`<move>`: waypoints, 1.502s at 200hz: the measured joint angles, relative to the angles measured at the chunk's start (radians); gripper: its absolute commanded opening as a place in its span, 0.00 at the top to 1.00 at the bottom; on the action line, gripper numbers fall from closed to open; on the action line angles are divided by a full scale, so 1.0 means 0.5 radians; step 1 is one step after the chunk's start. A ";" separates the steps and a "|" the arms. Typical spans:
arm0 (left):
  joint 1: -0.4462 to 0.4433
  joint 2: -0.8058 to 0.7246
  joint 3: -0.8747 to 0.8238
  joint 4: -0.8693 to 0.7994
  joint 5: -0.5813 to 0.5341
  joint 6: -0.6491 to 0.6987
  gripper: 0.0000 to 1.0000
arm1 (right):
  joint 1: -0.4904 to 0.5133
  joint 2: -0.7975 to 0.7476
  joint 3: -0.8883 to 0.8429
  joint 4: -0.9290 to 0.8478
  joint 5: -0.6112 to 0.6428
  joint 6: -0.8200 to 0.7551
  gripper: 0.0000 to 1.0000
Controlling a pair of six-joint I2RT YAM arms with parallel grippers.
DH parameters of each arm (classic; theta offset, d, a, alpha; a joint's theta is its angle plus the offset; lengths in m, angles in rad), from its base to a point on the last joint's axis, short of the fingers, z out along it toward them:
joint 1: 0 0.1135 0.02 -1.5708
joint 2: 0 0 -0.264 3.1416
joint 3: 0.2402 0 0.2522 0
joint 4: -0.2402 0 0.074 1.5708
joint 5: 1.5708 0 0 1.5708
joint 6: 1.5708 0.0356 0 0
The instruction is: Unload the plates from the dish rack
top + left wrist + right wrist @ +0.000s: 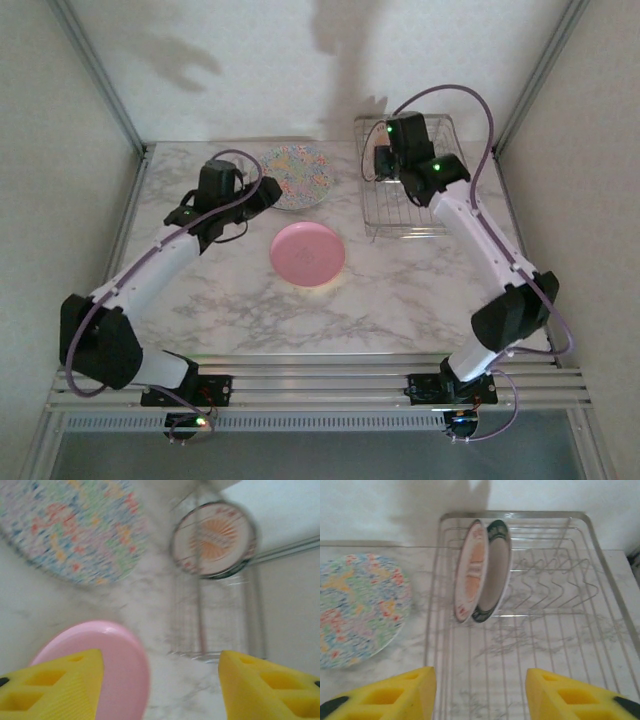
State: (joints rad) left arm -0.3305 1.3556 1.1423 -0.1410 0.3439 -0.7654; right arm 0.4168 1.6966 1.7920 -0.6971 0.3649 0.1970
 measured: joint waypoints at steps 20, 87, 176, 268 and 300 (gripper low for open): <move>-0.014 -0.066 0.028 0.158 0.054 -0.071 0.38 | -0.112 0.221 0.208 -0.005 -0.045 0.015 0.65; -0.137 -0.187 0.178 0.417 0.148 -0.164 0.38 | -0.311 0.832 0.786 -0.096 -0.290 0.001 0.72; -0.416 -0.198 0.422 0.154 -0.134 0.170 0.38 | -0.455 1.111 1.056 -0.175 -0.580 -0.006 0.76; -0.484 -0.195 0.422 0.060 -0.224 0.223 0.37 | -0.494 1.268 1.181 -0.191 -0.725 -0.014 0.81; -0.485 -0.195 0.422 0.047 -0.249 0.223 0.37 | -0.494 1.318 1.212 -0.203 -0.726 -0.013 0.82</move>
State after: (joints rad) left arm -0.5732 1.2583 1.3533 -0.1177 0.2192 -0.6540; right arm 0.1696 2.3558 2.3981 -0.7986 0.0017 0.1905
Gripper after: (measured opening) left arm 0.625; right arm 0.185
